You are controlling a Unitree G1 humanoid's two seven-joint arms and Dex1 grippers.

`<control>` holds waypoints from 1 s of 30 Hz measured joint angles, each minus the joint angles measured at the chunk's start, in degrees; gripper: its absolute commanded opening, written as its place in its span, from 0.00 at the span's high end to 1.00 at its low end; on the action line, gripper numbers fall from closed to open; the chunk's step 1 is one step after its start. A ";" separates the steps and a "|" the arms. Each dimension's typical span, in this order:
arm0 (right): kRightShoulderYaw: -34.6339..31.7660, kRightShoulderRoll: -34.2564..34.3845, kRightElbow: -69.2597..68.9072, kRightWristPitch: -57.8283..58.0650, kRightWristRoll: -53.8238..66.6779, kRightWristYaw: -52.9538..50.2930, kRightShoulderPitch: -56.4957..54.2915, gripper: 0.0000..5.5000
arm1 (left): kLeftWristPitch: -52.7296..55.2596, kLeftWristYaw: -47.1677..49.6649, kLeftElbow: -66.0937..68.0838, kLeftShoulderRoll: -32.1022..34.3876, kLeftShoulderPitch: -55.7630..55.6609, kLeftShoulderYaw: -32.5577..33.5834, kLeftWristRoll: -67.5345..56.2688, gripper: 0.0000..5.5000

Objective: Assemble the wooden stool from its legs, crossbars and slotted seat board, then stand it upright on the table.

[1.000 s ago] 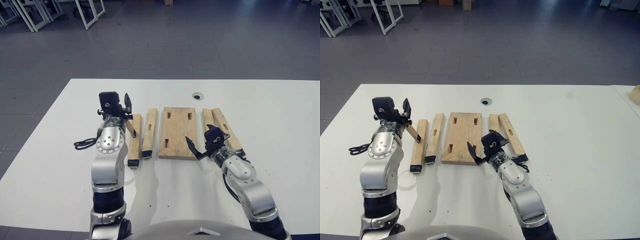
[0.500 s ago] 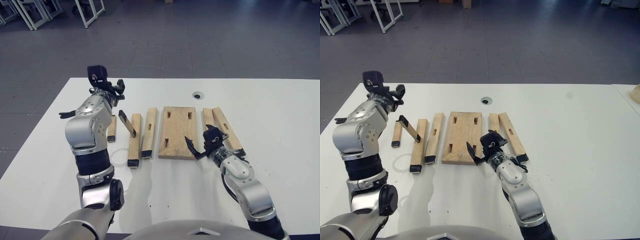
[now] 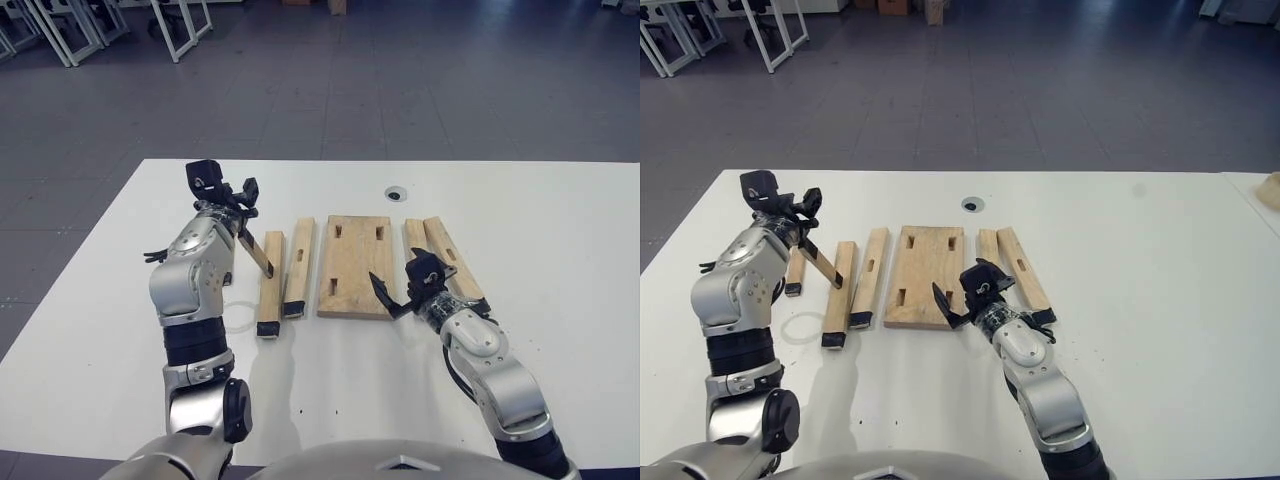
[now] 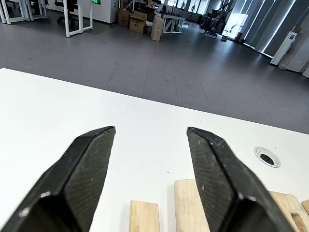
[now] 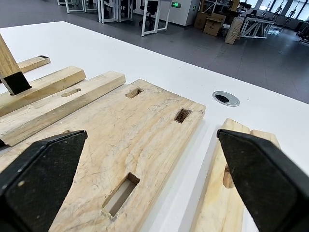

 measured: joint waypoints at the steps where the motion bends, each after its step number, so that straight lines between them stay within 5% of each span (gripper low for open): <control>1: 0.00 0.01 -0.01 0.27 0.00 -0.04 0.01 0.10 | -0.10 0.01 -0.26 0.07 -0.05 -0.21 -0.01 0.50; 10: -0.15 0.06 -0.15 0.41 0.02 -0.41 0.44 0.10 | 6.93 0.79 -12.18 4.38 -6.59 1.48 -1.99 0.50; 13: -0.34 0.00 -0.25 0.41 0.02 -0.46 0.78 0.10 | 11.95 1.23 -22.55 5.08 -8.38 2.40 -5.18 0.40; 17: -0.93 -0.20 -0.82 0.40 0.02 -0.86 2.48 0.10 | 18.64 1.67 -43.89 0.94 11.36 -1.88 -9.18 0.29; 20: -1.09 -0.40 -1.61 0.42 0.01 -1.01 3.86 0.10 | 14.10 3.23 -53.80 1.26 29.62 -6.53 -11.33 0.20; 24: -1.11 -0.87 -2.42 0.46 0.01 -0.85 4.95 0.10 | 9.65 9.28 -54.87 2.99 45.48 -11.86 -9.03 0.13; 30: -1.18 -1.64 -2.37 0.47 0.02 0.35 4.38 0.10 | 18.37 9.65 -51.39 3.23 55.33 -17.11 -7.22 0.13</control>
